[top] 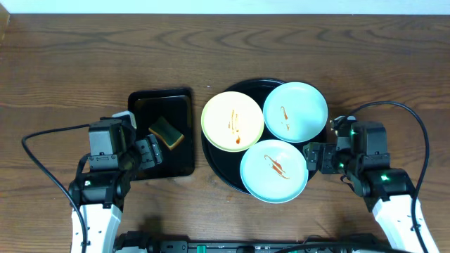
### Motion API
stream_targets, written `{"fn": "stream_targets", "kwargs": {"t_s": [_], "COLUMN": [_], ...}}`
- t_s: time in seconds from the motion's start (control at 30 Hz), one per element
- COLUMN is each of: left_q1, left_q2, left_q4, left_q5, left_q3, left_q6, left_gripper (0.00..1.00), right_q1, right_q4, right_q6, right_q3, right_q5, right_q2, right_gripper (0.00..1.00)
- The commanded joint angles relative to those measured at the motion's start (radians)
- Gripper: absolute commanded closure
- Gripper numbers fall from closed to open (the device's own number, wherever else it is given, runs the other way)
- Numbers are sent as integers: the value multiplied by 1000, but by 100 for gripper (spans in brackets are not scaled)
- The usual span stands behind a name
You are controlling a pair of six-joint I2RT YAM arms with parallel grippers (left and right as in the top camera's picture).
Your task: Clean dirty plates on tray and stack at the side
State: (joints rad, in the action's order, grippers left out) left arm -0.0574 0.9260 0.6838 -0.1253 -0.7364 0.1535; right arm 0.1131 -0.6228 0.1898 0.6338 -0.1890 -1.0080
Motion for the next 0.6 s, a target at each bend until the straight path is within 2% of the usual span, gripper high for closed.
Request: {"fn": "stream_targets", "kwargs": {"t_s": [0.0,0.23,0.4,0.57], "left_q1": [-4,-4,-4,-2], "left_q2": [3,7,61,167], "left_q4": [-10,-120,-211,-219], "left_q5": [-5,-45,-48,-51], "left_q3": [-23,-23,-23,-23], "left_q6": [1,27,77,93], "left_gripper": [19,19,20,20], "right_q1": [-3,-3,-3,-1], "right_q4": [-3,-9,6,26], "right_q6": [-3,-3,-3,-3], "right_q3": [21,21,21,21], "right_q5": [-24,-67,-67,-79], "right_q2": [-28,-108,-195,-276], "right_gripper": [9,30,30,34]}}
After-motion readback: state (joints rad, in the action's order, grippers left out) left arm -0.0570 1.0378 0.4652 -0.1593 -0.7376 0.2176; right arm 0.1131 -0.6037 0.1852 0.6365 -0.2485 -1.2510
